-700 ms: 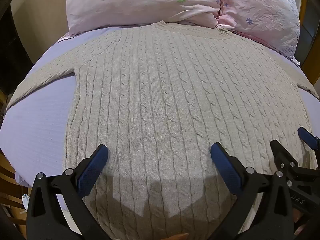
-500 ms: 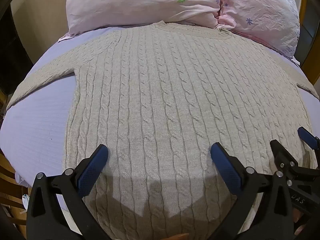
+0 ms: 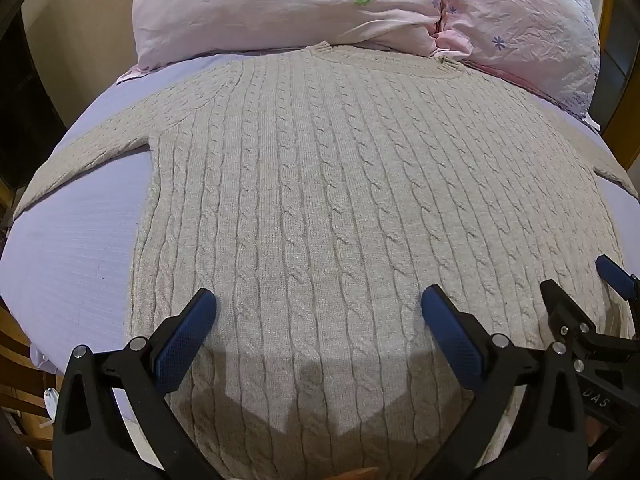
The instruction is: Fold small clothes
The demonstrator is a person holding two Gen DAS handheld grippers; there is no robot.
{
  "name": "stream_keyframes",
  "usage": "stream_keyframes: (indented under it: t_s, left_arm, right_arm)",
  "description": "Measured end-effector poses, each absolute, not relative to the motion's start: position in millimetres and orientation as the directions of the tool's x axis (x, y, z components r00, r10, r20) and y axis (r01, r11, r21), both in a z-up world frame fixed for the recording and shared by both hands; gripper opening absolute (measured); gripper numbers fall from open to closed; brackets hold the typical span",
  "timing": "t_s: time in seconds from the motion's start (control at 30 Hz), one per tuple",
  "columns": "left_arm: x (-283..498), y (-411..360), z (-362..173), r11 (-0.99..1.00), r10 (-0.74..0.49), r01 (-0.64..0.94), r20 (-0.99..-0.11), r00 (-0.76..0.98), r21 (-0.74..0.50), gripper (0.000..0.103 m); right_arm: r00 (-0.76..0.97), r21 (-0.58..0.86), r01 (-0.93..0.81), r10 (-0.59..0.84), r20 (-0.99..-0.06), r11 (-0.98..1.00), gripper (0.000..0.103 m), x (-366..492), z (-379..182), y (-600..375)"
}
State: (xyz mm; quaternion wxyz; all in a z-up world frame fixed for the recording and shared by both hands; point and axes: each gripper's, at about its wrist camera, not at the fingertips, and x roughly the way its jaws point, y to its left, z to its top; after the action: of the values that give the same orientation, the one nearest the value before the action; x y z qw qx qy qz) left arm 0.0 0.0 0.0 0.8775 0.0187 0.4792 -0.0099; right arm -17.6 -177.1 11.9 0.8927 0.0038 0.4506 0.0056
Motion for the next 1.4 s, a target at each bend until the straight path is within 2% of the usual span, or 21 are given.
stream_keyframes:
  t_s: [1.4]
  left_arm:
    - [0.0,-0.1,0.0,0.999,0.001,0.036,-0.841,0.541,0.024,0.102]
  right_arm:
    - [0.591,0.012,-0.005,0.013,-0.806,1.000,0.101,-17.0,11.0,-174.0]
